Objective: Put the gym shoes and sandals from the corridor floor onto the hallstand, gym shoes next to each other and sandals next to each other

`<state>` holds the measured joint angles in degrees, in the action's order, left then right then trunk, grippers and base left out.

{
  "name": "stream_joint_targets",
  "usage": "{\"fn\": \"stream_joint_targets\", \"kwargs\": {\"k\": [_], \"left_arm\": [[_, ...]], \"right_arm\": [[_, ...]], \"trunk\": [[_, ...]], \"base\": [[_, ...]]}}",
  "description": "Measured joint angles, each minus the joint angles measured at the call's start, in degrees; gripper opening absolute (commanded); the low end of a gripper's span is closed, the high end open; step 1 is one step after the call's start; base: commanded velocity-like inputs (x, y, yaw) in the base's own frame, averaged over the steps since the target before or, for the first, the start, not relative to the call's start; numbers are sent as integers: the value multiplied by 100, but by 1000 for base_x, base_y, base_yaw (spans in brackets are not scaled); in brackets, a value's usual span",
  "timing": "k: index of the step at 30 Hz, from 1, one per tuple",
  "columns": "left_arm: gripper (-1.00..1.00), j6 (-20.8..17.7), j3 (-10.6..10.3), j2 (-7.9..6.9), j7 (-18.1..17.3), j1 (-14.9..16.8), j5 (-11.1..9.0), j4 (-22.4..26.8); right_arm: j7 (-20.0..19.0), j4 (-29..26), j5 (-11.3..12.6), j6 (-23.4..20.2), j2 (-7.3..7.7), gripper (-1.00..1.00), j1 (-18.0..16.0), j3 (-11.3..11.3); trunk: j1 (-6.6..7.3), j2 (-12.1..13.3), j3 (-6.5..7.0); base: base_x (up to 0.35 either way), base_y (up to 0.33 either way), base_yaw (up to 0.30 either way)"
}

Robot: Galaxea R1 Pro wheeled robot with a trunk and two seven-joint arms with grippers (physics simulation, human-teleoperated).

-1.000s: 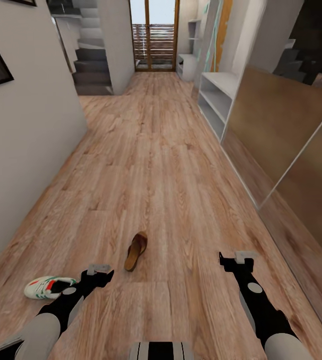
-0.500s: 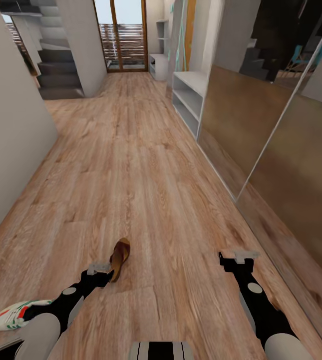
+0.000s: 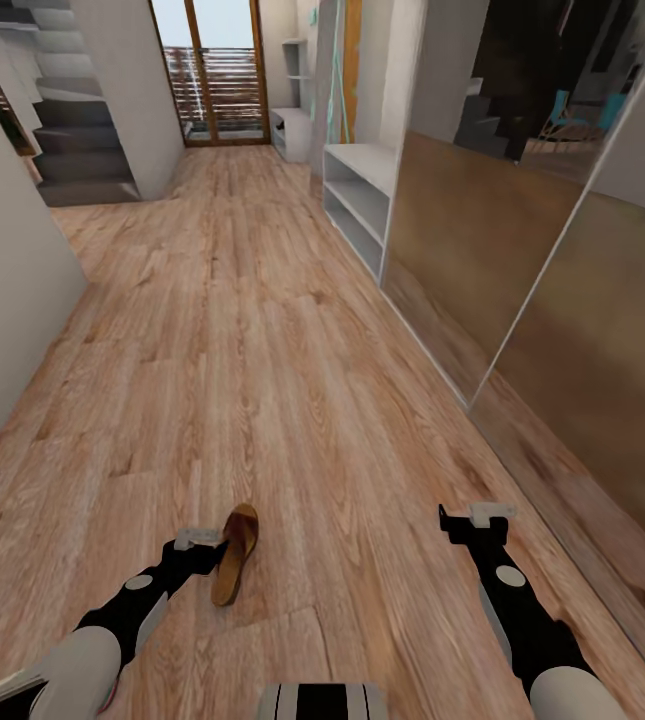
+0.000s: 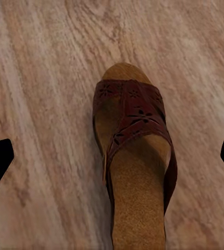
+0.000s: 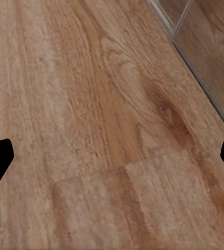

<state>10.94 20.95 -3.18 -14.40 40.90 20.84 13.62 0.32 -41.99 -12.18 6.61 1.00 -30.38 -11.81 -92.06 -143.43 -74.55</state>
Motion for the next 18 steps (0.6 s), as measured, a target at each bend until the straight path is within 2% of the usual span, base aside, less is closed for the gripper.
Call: {"fn": "stream_joint_targets", "kwargs": {"k": [6,12,18], "left_arm": [[100,0,0,0,-7,-3,4,12],[100,1,1,1,-13,-6,10,30],[100,1,0,-6,-6,-3,8,38]], "right_arm": [[0,7,-6,1,-1,100,0,0],[0,2,-8,-2,-1,100,1,1],[0,-3,-15,-2,-1,100,0,0]], "trunk": [[-1,0,0],[-1,0,0],[-1,0,0]], "base": [[20,20,-10],[1,1,-142],[0,0,-28]]}}
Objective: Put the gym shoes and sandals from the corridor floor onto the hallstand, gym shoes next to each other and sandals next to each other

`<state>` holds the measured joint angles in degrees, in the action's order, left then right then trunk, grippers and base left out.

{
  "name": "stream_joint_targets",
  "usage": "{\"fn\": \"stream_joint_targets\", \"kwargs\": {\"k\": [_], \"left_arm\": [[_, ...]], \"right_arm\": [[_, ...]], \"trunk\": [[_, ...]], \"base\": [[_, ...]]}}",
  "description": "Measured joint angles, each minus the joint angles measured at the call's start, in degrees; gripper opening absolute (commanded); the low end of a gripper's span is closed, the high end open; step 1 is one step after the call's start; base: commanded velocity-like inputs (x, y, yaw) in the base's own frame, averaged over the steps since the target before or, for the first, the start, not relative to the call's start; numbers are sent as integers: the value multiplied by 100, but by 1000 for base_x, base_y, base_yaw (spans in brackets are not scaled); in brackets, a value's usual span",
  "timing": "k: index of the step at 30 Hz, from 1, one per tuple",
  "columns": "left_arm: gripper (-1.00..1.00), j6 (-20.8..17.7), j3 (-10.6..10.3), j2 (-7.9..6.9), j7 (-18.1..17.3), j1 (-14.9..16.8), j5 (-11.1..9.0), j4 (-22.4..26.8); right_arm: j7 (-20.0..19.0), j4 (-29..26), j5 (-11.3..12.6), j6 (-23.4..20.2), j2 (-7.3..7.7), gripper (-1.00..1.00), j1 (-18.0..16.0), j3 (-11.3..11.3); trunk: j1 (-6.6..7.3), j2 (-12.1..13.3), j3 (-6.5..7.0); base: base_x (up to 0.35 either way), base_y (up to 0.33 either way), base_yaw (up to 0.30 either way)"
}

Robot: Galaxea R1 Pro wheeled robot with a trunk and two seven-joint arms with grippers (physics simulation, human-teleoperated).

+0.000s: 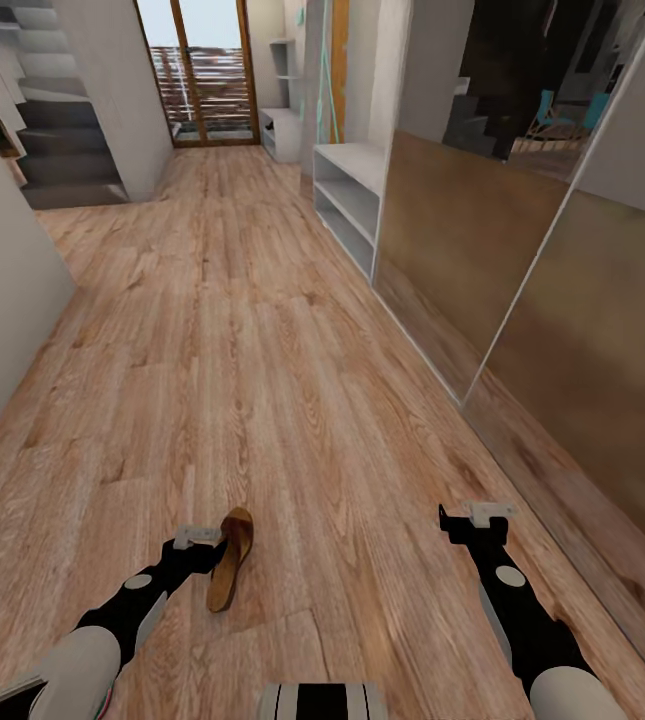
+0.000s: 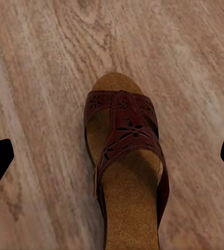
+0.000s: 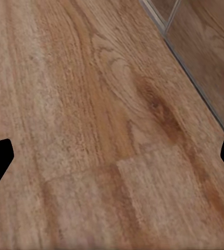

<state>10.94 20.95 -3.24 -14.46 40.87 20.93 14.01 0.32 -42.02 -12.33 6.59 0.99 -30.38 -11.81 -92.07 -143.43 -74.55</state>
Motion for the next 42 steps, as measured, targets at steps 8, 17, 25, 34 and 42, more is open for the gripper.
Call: {"fn": "stream_joint_targets", "kwargs": {"k": [8,17,25,34,42], "left_arm": [[100,0,5,-3,1,1,2,-1],[100,-5,-3,-3,5,1,5,-18],[100,-8,-9,5,7,-1,13,-28],[100,-2,-4,10,17,0,13,-28],[100,7,-1,14,163,2,7,7]], "right_arm": [[0,1,0,-3,0,100,0,9],[-2,-22,-1,-49,-6,100,0,8],[-7,-139,10,-100,-9,100,0,-7],[-13,-706,14,-320,-9,100,-1,-9],[-294,-1160,18,-918,-5,100,-2,-1]], "trunk": [[-21,-10,-177],[-44,-23,-376],[-65,-33,-553],[-88,-45,-753],[-108,-56,-930]], "base": [[0,0,-3],[0,0,0],[0,0,0],[0,0,0],[0,0,0]]}}
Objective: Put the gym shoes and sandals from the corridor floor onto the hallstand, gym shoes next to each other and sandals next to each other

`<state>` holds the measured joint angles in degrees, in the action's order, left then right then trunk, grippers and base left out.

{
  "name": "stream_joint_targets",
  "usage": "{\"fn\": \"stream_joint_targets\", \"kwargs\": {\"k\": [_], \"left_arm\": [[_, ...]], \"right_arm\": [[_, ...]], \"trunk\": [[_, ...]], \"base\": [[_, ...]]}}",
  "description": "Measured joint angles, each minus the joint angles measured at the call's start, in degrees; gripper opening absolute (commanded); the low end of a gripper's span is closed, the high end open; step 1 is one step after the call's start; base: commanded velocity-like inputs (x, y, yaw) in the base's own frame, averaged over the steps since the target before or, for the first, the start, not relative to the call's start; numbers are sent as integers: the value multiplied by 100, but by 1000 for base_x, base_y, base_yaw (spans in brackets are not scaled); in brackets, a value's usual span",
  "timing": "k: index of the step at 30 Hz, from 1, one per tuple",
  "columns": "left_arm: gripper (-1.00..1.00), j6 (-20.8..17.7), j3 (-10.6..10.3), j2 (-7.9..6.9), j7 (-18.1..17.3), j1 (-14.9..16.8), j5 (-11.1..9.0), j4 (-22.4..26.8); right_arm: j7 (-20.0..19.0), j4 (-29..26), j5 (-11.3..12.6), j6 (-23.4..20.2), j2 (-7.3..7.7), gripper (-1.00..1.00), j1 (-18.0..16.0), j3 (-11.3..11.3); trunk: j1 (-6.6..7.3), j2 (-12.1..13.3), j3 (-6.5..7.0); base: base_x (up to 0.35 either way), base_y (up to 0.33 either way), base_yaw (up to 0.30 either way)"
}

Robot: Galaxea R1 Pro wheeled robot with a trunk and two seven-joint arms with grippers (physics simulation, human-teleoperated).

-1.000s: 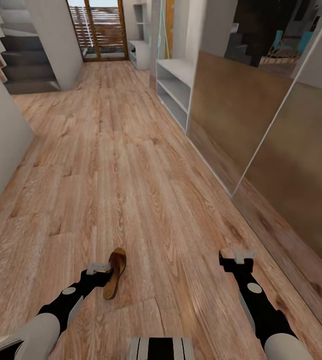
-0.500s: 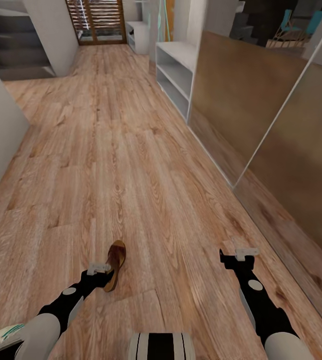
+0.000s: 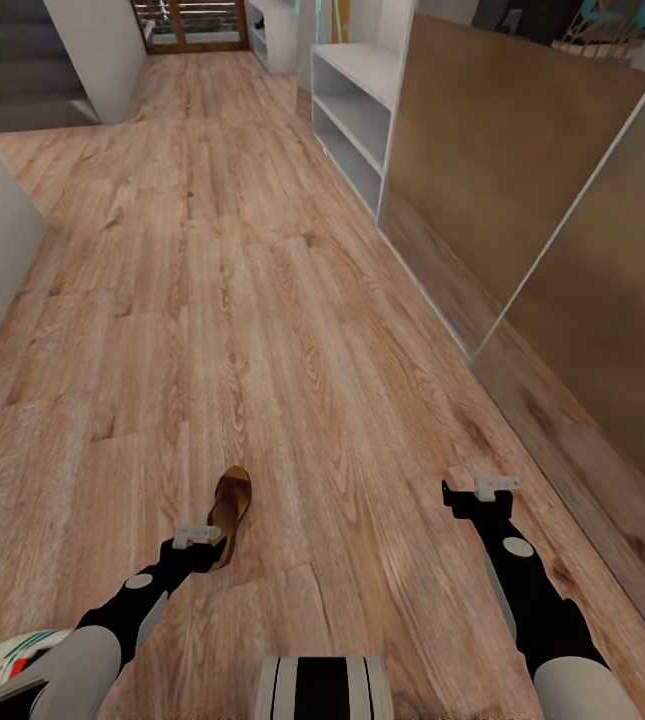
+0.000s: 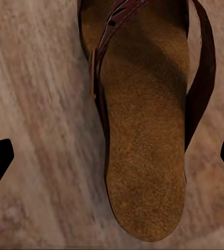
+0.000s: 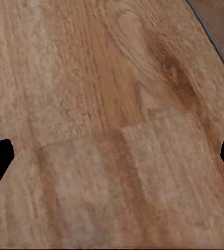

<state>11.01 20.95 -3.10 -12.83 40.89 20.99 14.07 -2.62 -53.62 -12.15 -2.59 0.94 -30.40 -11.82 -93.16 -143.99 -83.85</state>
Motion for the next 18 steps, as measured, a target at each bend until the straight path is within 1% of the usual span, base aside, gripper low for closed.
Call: {"fn": "stream_joint_targets", "kwargs": {"k": [4,8,13,18], "left_arm": [[100,41,1,1,183,1,-3,0],[100,86,-3,3,333,1,7,-10],[100,111,-15,7,406,3,20,-10],[100,131,-26,35,424,5,31,9]], "right_arm": [[-346,-117,-4,-282,4,100,0,-8],[-584,-167,-12,-410,10,100,0,-15],[-703,-195,-12,-454,14,100,0,-10],[-745,-211,-9,-467,15,100,0,-6]], "trunk": [[-10,-5,-89],[-21,-11,-177],[-34,-17,-288],[-33,-18,-289]], "base": [[0,0,0],[0,0,0],[0,0,0],[0,0,0]]}}
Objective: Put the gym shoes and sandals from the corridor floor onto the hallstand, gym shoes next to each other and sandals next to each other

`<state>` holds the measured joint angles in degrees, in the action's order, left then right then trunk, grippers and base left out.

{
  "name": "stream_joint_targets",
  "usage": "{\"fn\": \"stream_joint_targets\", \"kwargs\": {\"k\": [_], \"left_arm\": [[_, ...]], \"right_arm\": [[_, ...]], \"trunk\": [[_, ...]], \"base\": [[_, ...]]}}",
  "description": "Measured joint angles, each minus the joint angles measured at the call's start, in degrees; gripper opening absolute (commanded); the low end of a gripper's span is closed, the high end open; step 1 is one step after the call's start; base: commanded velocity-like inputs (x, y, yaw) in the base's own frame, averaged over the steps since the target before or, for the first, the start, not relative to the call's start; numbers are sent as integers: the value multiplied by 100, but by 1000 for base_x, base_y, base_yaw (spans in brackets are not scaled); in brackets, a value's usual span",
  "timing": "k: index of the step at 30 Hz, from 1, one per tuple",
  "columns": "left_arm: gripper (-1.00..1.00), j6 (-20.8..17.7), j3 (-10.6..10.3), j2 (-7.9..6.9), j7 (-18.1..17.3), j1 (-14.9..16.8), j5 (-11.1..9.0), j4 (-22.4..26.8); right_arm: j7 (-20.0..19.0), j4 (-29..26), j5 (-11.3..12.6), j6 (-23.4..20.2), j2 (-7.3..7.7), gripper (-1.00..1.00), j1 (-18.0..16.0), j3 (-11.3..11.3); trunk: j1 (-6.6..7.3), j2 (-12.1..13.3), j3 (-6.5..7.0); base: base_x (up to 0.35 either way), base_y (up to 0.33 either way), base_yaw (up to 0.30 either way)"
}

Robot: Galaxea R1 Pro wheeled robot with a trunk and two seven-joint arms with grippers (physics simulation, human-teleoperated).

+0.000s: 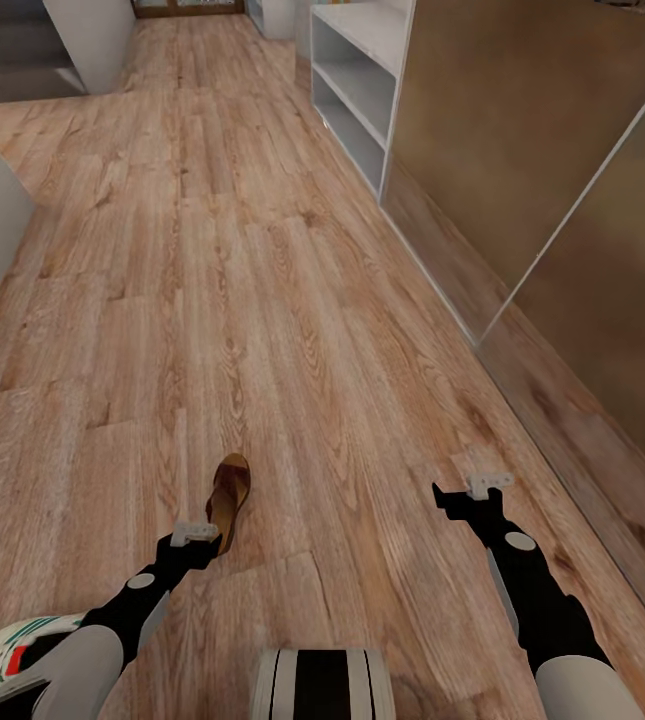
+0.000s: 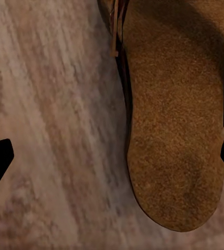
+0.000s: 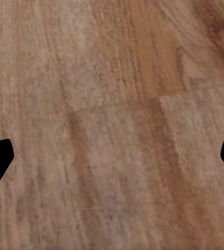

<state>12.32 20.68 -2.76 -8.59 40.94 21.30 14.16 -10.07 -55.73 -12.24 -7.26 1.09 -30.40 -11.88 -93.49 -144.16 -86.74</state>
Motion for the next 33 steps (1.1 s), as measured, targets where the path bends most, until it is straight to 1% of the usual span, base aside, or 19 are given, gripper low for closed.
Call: {"fn": "stream_joint_targets", "kwargs": {"k": [6,12,19,23,33], "left_arm": [[100,11,-12,14,1,5,6,8],[100,20,-162,23,8,7,3,10],[100,22,-231,40,11,7,3,11],[100,23,-238,47,13,8,3,10],[100,23,-245,47,15,8,3,10]], "right_arm": [[-11,-4,0,2,0,100,0,1],[-13,-26,1,4,7,100,0,1],[-13,-39,1,4,8,100,0,-6],[-13,-40,1,4,9,100,1,-7],[-13,-42,1,4,9,100,1,-8]], "trunk": [[0,0,0],[0,0,0],[0,0,0],[0,0,0],[0,0,0]], "base": [[0,0,0],[0,0,0],[0,0,-17],[0,0,-108],[0,0,-185]]}}
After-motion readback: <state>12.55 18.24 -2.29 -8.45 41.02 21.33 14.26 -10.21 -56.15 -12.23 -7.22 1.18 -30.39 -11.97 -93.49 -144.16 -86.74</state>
